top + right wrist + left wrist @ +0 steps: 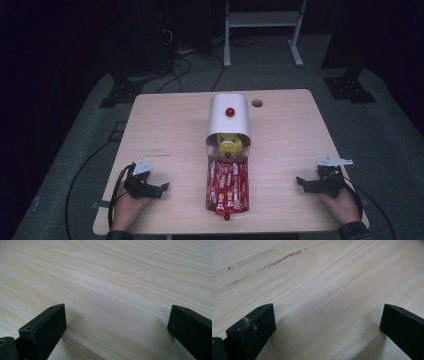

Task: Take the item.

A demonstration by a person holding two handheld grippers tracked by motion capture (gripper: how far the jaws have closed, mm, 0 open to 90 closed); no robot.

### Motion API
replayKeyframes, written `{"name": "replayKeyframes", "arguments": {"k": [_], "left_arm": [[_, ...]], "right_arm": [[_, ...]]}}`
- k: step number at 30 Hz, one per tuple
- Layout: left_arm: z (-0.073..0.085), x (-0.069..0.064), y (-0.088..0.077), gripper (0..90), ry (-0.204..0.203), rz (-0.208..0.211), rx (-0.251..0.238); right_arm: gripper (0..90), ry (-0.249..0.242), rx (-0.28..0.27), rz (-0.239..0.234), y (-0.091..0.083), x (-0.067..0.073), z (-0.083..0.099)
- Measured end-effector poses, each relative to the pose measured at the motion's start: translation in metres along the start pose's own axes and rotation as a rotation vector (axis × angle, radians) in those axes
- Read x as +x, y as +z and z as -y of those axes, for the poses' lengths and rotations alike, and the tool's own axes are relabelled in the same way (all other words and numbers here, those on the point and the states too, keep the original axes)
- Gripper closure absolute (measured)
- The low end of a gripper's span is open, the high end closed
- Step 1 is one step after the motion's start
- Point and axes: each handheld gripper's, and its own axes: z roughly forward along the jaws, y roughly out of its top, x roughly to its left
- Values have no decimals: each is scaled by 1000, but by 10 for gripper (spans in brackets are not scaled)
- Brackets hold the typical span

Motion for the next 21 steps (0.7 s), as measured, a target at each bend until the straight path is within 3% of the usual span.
{"name": "replayKeyframes", "arguments": {"k": [21], "left_arm": [[-3,-3,-1,0,2,6,12]], "right_arm": [[14,0,0,0,0,0,0]]}}
